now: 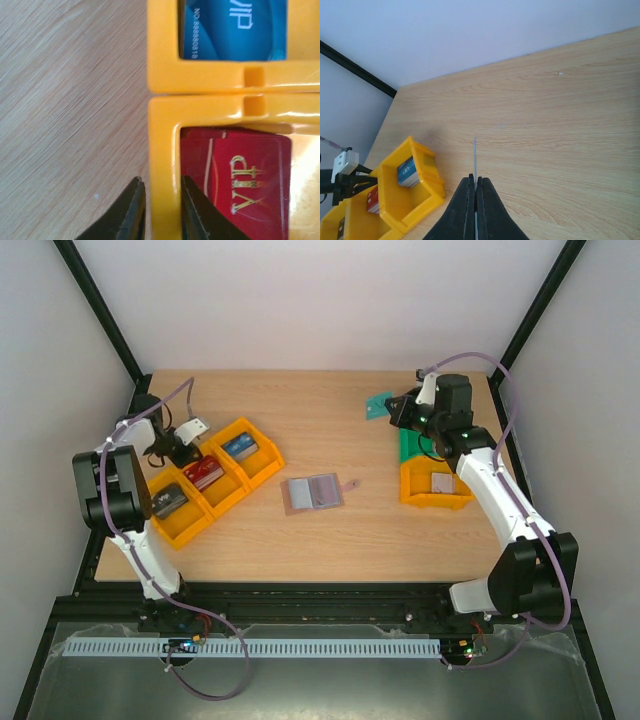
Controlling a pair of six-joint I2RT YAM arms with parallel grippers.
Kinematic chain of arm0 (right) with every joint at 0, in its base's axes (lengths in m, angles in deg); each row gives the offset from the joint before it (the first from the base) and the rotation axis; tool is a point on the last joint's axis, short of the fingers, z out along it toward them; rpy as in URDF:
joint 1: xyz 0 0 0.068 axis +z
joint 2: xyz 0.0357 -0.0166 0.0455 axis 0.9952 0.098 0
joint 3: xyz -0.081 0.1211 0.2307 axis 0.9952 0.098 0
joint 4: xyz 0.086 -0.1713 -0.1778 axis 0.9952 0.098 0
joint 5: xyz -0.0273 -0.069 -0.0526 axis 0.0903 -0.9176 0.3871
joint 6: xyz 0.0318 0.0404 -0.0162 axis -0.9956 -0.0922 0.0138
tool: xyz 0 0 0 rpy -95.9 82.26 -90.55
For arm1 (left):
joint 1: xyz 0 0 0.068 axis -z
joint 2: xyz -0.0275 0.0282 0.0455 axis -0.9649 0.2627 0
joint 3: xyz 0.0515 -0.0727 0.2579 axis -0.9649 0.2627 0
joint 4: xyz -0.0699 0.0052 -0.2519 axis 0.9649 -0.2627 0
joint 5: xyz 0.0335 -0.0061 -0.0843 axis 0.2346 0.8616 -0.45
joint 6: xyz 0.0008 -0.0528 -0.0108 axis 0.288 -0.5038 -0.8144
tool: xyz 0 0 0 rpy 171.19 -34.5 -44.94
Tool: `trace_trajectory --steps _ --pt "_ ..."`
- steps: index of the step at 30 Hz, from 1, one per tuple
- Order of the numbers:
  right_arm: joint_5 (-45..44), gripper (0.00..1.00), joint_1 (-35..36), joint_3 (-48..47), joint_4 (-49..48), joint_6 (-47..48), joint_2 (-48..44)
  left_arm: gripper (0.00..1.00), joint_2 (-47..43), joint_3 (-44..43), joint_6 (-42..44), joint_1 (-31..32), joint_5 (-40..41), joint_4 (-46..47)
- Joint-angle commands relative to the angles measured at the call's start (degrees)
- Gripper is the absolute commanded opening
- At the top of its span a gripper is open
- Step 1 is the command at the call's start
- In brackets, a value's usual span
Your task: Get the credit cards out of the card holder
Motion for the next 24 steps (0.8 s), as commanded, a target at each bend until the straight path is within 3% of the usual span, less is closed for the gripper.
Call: trace_trajectory --steps 1,8,17,24 --pt "1.7 0.02 -0.1 -0.8 1.1 -0.3 -1.0 0.24 0.3 -1.1 -0.1 -1.5 2.3 1.5" --pt "5.3 0.02 -0.1 -0.5 0.4 -0.7 -0.7 0.6 -4.9 -0.9 -0.9 -1.6 -1.5 2.1" --pt "9.4 0.02 -0.1 0.4 -0.4 -0.4 -1.4 0.7 -11.9 -0.7 -2.6 -1.9 -6.0 -0.3" --pt "10.0 0.02 -0.1 3.5 -5.0 -0.3 -3.4 0.71 -17.8 -0.3 -13.1 -1.9 -6.8 -3.7"
